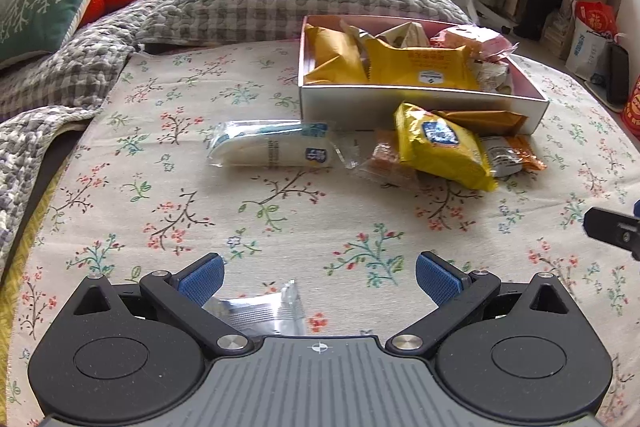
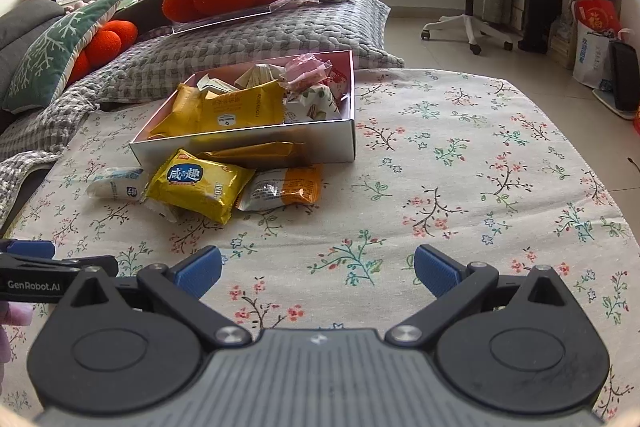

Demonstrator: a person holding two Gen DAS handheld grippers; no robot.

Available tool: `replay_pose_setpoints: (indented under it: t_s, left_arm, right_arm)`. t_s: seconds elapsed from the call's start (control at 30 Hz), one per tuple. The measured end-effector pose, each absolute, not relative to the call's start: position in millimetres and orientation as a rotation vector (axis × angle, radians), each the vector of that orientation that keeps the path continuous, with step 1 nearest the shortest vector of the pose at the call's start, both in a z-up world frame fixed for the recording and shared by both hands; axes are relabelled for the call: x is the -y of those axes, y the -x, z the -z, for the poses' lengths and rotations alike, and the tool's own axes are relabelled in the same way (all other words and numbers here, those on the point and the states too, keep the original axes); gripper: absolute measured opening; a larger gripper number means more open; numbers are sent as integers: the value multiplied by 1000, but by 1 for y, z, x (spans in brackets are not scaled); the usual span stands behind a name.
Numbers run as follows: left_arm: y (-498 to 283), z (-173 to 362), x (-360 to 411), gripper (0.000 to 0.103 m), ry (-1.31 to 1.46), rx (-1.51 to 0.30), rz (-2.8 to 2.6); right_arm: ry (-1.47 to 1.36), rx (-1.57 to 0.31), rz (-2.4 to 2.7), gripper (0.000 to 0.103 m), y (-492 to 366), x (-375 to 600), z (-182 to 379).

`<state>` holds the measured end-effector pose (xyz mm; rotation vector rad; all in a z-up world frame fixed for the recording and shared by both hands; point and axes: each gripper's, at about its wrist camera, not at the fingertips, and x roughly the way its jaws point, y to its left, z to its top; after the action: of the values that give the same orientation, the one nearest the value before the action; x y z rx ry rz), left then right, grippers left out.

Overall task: Organize snacks
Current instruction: 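Grasp the small silver packet on the bed with the left gripper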

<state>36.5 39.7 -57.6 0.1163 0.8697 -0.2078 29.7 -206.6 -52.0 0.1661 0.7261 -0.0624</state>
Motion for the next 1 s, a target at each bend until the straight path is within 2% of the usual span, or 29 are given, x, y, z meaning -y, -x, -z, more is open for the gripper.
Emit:
replay_pose_setpoints:
  t_s: [0.5, 0.73, 1.0]
  left_arm:
    - [-31, 75, -73, 102, -125, -857, 172]
    - [-30, 80, -68, 100, -192, -868, 235]
    - [-23, 79, -72, 99, -232, -881, 290]
  right_arm:
    - [-120, -805, 54, 103, -30, 179, 86]
    - [-23, -777, 30, 103, -39, 169, 91]
    - [-39, -762, 55, 103, -62, 184, 93]
